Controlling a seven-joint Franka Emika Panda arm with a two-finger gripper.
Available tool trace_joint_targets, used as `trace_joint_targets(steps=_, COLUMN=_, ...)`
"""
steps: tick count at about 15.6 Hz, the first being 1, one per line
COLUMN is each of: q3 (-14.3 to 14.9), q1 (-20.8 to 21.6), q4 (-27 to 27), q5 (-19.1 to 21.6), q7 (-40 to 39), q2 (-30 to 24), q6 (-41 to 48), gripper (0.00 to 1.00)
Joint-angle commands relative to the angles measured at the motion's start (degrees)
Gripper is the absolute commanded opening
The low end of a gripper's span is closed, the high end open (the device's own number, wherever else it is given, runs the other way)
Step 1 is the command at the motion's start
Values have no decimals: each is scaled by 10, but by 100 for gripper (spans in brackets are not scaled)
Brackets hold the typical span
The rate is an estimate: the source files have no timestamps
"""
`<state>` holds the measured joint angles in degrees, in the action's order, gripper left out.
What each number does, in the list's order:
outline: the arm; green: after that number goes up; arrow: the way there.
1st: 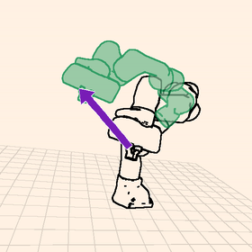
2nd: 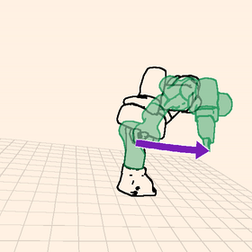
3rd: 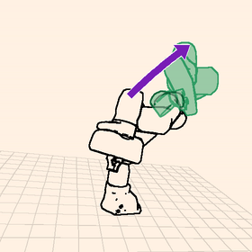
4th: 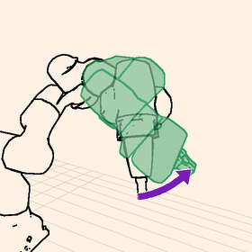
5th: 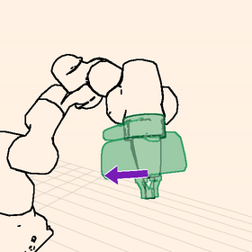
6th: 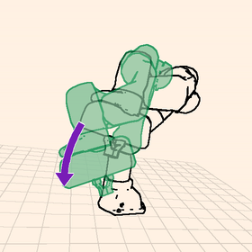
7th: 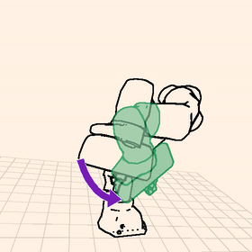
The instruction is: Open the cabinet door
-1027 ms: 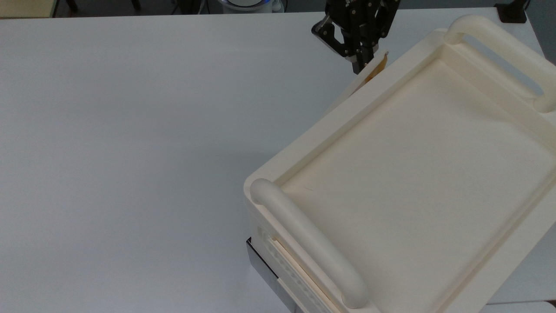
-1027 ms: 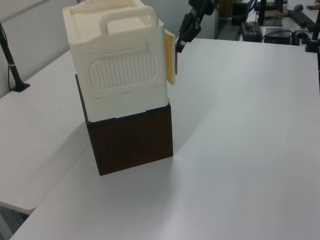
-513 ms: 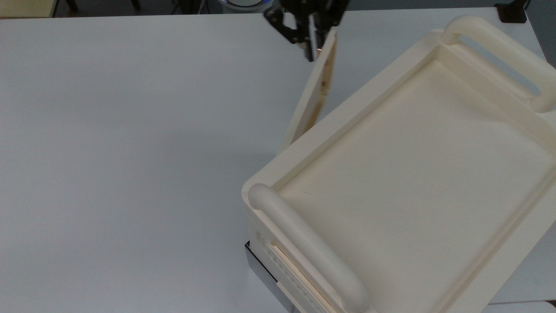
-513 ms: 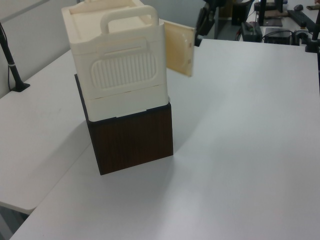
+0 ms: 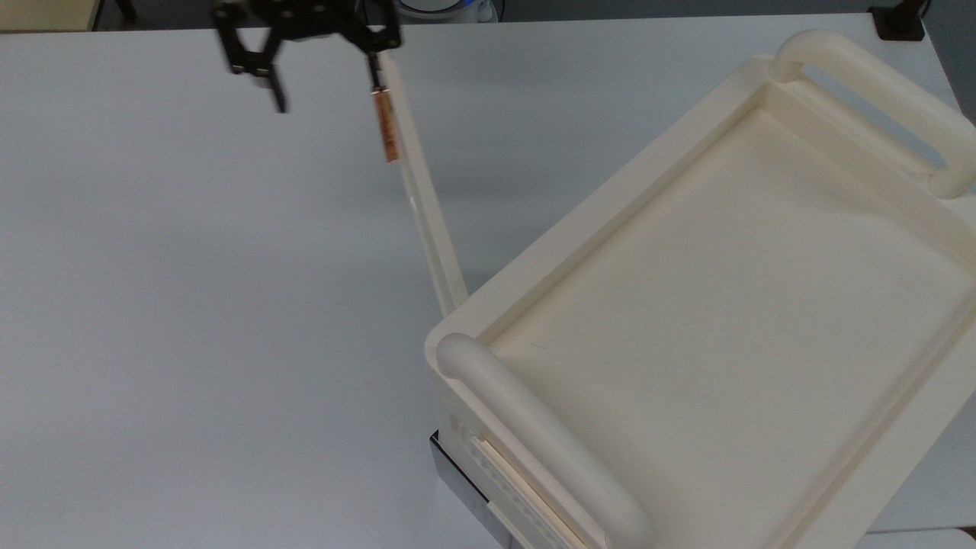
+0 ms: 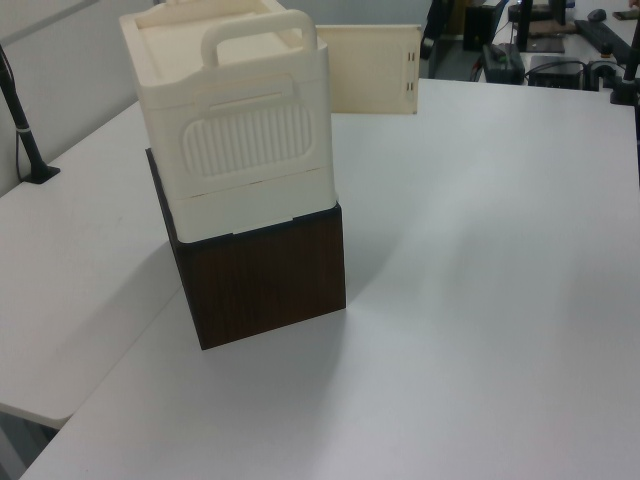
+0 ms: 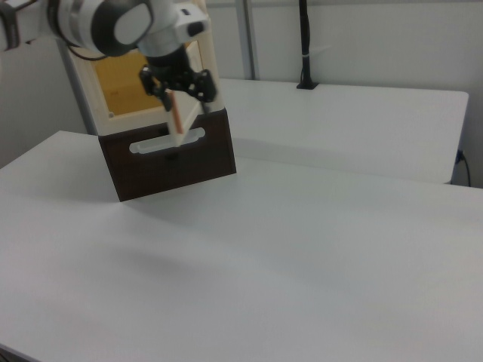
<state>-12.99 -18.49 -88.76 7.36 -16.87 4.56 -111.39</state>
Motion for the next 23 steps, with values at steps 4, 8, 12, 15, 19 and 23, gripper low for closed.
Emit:
trace_joint_targets(steps=4, q3=65, q1=-46, q4=14, q5=-7, q7=-6, q2=-6, q6=-4, gripper=100)
trace_joint_targets(steps=8, q3=80, q1=-48, q4=17, q5=-25, q7=-2, q2=-10, q6=28, gripper=100)
trace_joint_targets(steps=12, q3=80, q1=-26, q4=15, q5=-35, q7=1, q2=-32, q6=113, gripper=100)
trace_joint_targets(steps=15, q3=91, q1=21, q4=11, q5=-36, q7=56, q2=-44, q6=157, gripper=100)
trace_joint_targets(steps=19, q3=118, q1=102, q4=-4, q5=-43, q7=105, q2=-46, q6=157, gripper=100)
trace_joint_targets(steps=23, q3=118, q1=150, q4=-26, q5=-47, q7=105, q2=-43, q6=145, gripper=100)
